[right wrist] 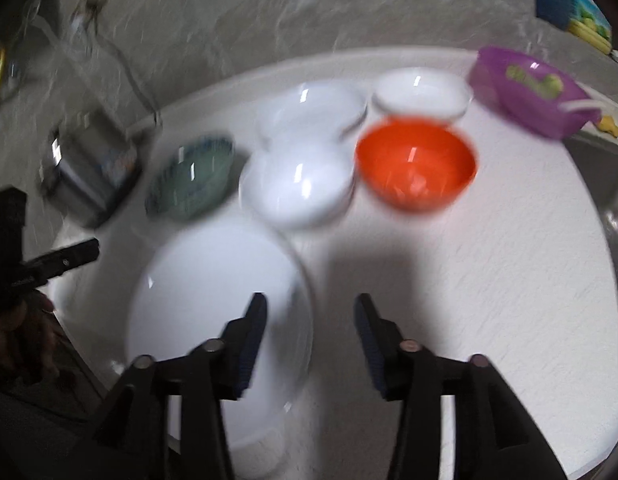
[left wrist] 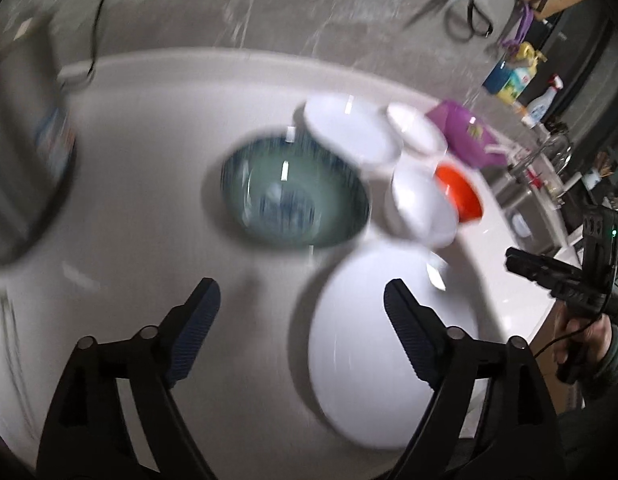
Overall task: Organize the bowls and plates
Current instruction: 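Open both grippers and move them to grasp the white deep plate's rim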
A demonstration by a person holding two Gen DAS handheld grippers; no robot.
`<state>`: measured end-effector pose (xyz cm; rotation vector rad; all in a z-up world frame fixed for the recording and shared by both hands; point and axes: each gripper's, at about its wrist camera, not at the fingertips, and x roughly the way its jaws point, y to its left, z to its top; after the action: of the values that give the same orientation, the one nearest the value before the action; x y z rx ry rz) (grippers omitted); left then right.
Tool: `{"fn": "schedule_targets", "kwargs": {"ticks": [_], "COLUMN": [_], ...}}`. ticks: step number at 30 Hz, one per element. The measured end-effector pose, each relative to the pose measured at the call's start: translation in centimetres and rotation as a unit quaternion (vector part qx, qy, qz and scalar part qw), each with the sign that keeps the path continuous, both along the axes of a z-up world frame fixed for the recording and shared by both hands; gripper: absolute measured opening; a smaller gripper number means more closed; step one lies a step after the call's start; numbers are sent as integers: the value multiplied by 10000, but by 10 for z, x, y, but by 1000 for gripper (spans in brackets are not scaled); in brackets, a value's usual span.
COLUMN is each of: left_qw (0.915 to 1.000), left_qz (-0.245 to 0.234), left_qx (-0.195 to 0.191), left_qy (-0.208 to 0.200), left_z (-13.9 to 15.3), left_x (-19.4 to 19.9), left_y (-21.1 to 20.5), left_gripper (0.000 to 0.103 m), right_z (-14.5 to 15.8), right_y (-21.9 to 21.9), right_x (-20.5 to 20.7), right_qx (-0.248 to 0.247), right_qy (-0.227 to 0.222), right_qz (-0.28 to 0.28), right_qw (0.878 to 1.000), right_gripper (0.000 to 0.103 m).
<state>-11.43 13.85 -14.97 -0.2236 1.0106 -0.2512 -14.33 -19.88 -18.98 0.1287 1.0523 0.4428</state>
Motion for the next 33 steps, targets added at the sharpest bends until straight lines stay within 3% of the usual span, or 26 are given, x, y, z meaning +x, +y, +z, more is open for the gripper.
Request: {"fn": "schedule_targets", "kwargs": {"ticks": [3, 6, 9, 12, 14, 15, 17, 19, 23, 27, 29, 33], "left_qw": [9999, 9993, 9992, 9979, 9972, 9968, 9953, 9951, 9871, 9784, 9774, 9744], "left_qz": [-57, -94, -240, -456, -581, -616, -717, -664, -826, -753, -781, -1117], "left_qx": [-21, -256, 34, -215, -40, 106, 219, 261, 289, -69, -192, 55], "left_qy": [151, 265, 307, 413, 468, 507, 614, 689, 1337, 1922, 1956, 1952], "left_z": [25, 39, 35, 19, 7, 2, -10, -24, -58, -89, -95, -102], "left_x": [60, 121, 180, 224, 247, 256, 276, 288, 324, 360, 369, 370], "left_y": [15, 26, 26, 23, 14, 10, 3, -2, -10, -7, -6, -17], "left_gripper": [88, 88, 88, 89, 93, 101, 103, 103, 103, 101, 100, 100], "right_z": [49, 88, 99, 78, 53, 39, 12, -6, -35, -55, -62, -73], "right_y": [-12, -20, -26, -26, -23, -22, -21, -19, -4, 4, 10, 14], "right_x": [38, 80, 125, 176, 207, 219, 237, 248, 264, 273, 275, 285], "right_qx": [402, 887, 1578, 2064, 2102, 2131, 2218, 2111, 1933, 1870, 1813, 1751], "right_qy": [-188, -275, -141, 336, 833, 1109, 1578, 1761, 2076, 2348, 2431, 2583], "right_qz": [-39, -68, -152, -336, -526, -643, -749, -867, -827, -826, -805, -929], "right_qw": [9990, 9957, 9872, 9773, 9727, 9686, 9593, 9575, 9554, 9503, 9495, 9455], "right_gripper": [76, 84, 97, 103, 103, 103, 103, 103, 103, 87, 76, 70]}}
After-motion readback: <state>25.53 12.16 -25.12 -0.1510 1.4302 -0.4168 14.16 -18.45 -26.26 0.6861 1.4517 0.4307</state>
